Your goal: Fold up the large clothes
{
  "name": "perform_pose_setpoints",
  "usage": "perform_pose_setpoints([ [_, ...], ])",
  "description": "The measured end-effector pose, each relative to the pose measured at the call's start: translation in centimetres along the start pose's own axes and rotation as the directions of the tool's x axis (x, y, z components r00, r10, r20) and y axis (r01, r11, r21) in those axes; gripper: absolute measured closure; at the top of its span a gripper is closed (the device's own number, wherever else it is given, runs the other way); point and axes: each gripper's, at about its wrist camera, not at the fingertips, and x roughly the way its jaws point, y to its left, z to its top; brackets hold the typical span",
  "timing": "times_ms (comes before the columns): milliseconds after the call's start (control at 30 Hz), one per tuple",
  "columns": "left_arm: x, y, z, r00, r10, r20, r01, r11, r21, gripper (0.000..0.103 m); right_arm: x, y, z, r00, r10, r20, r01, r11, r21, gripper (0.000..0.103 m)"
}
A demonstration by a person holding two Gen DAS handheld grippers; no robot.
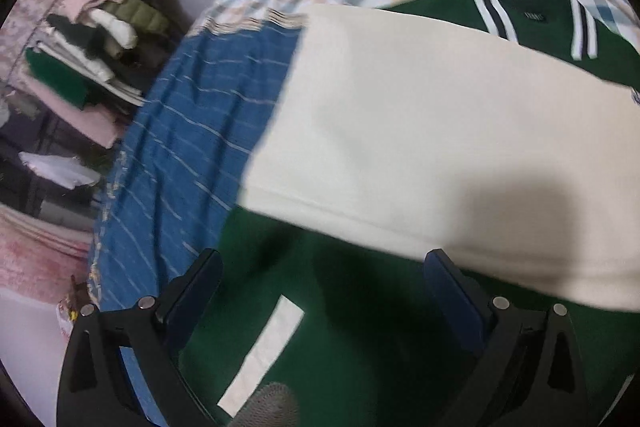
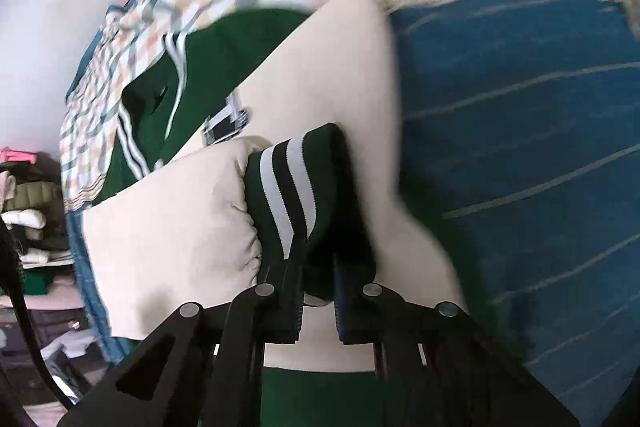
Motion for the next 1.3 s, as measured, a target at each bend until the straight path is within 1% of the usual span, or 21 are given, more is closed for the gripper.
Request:
perform_pose_setpoints([
  [67, 0.1, 0.3, 1.0, 1.0, 0.02, 0.009, -0.019, 1.0, -0.021, 0.0, 0.7, -0.4, 0.5, 0.998, -0.052, -0.024, 0.052, 0.998, -0.038, 0.091],
  [167, 0.9, 0.5, 3.1, 0.99, 0.134, 0.043, -0.133, 0.99, -0.036, 0.0, 1.0, -1.5, 1.7, 0.99, -0.012, -0.14, 0.009, 1.0, -0.023, 0.088],
  [200, 1.9, 0.6, 4.1, 0.983, 0.18, 0.042, -0.179, 0.983, -0.032, 0.0, 0.6, -1.5, 2.2, 0.991, -0.007, -0.132, 0.004, 1.0, -0.024, 0.085],
  [267, 3.3, 0.6, 5.3, 0.969, 0.241, 0.044, -0.241, 0.97, -0.013, 0.0, -2.2, -0.2, 3.2, 0.997, -0.052, -0.054, 0.046, 0.993, -0.106, 0.084],
  [333, 5.1, 0.6, 6.3, 0.955, 0.294, 0.039, -0.294, 0.956, 0.008, 0.0, -3.3, 1.0, 3.9, 1.0, -0.01, -0.023, 0.006, 0.987, -0.163, 0.084],
  [367, 6.0, 0.6, 6.6, 0.953, 0.302, 0.033, -0.302, 0.953, 0.016, 0.0, -3.5, 2.1, 3.9, 0.998, 0.044, -0.04, -0.052, 0.975, -0.214, 0.084],
  [433, 8.0, 0.5, 7.0, 0.95, 0.313, 0.01, -0.313, 0.949, 0.035, 0.0, -2.6, 3.7, 3.7, 0.996, 0.047, -0.071, -0.065, 0.957, -0.283, 0.084],
  [500, 9.9, 0.5, 6.8, 0.953, 0.301, -0.026, -0.299, 0.953, 0.039, 0.0, -0.5, 4.5, 3.2, 0.994, 0.011, -0.109, -0.048, 0.94, -0.338, 0.084],
  [533, 10.5, 0.7, 6.9, 0.961, 0.273, -0.047, -0.273, 0.962, 0.022, 0.0, 0.9, 4.2, 3.0, 0.99, -0.04, -0.136, -0.01, 0.938, -0.346, 0.084],
  [567, 10.7, 1.1, 6.8, 0.966, 0.256, -0.047, -0.256, 0.967, 0.001, 0.0, 3.0, 3.5, 2.8, 0.981, -0.088, -0.172, 0.025, 0.941, -0.338, 0.084],
  [633, 10.7, 1.2, 6.7, 0.969, 0.245, -0.033, -0.245, 0.969, -0.008, 0.0, 5.5, 2.4, 2.5, 0.97, -0.147, -0.194, 0.073, 0.936, -0.344, 0.09],
  [700, 10.4, 1.5, 6.5, 0.972, 0.232, -0.025, -0.232, 0.973, -0.007, 0.0, 6.5, 2.1, 2.6, 0.969, -0.155, -0.192, 0.081, 0.934, -0.348, 0.092],
  [800, 8.8, 1.9, 6.1, 0.97, 0.243, -0.001, -0.243, 0.97, -0.016, 0.0, 5.8, 1.9, 3.0, 0.962, -0.169, -0.214, 0.09, 0.937, -0.336, 0.092],
  [833, 8.3, 2.1, 6.0, 0.969, 0.246, 0.008, -0.246, 0.969, -0.024, 0.0, 5.4, 2.1, 3.2, 0.962, -0.172, -0.214, 0.092, 0.936, -0.34, 0.088],
  [900, 5.8, 2.3, 4.7, 0.961, 0.274, 0.027, -0.272, 0.961, -0.053, 0.0, 3.6, 2.1, 3.0, 0.966, -0.169, -0.196, 0.092, 0.932, -0.35, 0.085],
  [967, 3.1, 2.1, 2.9, 0.957, 0.287, 0.041, -0.284, 0.957, -0.065, 0.0, 0.9, 1.3, 2.0, 0.971, -0.178, -0.161, 0.106, 0.919, -0.379, 0.069],
  [1000, 1.1, 1.5, 1.2, 0.95, 0.308, 0.04, -0.306, 0.95, -0.062, 0.0, -0.2, 0.7, 1.4, 0.971, -0.186, -0.15, 0.114, 0.912, -0.395, 0.047],
  [1033, 0.0, 0.9, 0.4, 0.949, 0.313, 0.041, -0.311, 0.949, -0.053, 0.0, -1.3, -0.2, 0.7, 0.969, -0.205, -0.138, 0.134, 0.904, -0.407, 0.038],
  [1067, -1.3, 0.2, -0.9, 0.947, 0.318, 0.042, -0.317, 0.948, -0.04, 0.0, -2.4, -0.7, 0.3, 0.968, -0.214, -0.13, 0.143, 0.899, -0.414, 0.034],
  [1167, -5.3, -2.9, -5.6, 0.942, 0.337, 0.009, -0.337, 0.941, 0.023, 0.0, -5.2, -4.8, -2.7, 0.953, -0.279, -0.115, 0.203, 0.876, -0.437, 0.034],
  [1300, -10.4, -8.4, -13.4, 0.933, 0.357, -0.034, -0.349, 0.925, 0.151, 0.0, -8.2, -11.8, -7.3, 0.925, -0.338, -0.175, 0.242, 0.877, -0.416, 0.034],
])
